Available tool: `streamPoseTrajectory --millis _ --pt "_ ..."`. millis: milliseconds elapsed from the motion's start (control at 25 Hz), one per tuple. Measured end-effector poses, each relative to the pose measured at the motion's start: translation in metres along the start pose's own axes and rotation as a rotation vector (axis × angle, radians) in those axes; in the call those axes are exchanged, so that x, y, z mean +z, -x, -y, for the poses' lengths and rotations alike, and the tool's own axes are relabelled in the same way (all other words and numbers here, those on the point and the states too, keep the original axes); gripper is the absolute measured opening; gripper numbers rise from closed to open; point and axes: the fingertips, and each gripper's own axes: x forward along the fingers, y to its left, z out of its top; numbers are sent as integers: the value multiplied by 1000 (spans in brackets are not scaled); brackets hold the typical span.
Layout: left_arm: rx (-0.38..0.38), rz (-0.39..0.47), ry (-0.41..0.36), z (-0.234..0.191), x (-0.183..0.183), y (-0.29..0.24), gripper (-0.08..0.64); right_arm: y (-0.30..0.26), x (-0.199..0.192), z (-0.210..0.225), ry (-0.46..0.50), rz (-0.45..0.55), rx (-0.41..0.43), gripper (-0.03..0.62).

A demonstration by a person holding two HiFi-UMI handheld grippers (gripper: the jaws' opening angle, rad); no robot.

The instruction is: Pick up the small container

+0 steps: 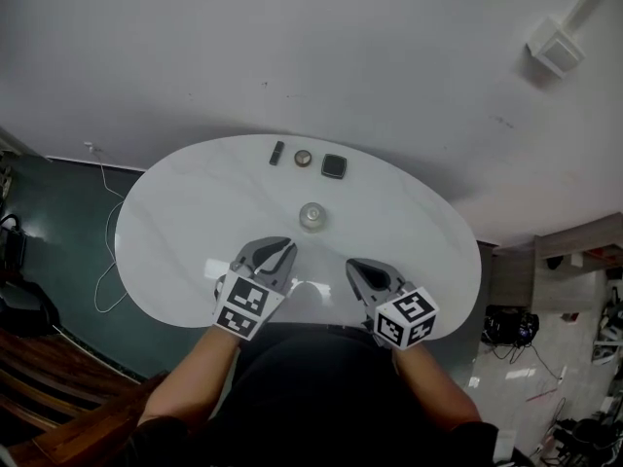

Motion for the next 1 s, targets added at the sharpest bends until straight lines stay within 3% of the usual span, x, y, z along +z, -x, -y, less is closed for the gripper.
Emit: streamPoseTrajectory --millis 360,520,1000 --pt "-31 -83 -21 -15 -24 -30 129 -3 -7 4 -26 -6 -35 -5" --pt "-48 -126 -12 -22 -40 -47 143 0 -11 6 -35 -13 -53 -3" --pt "-62 -173 -54 -36 -83 -111 270 29 -46 15 -102 -56 -150 -5"
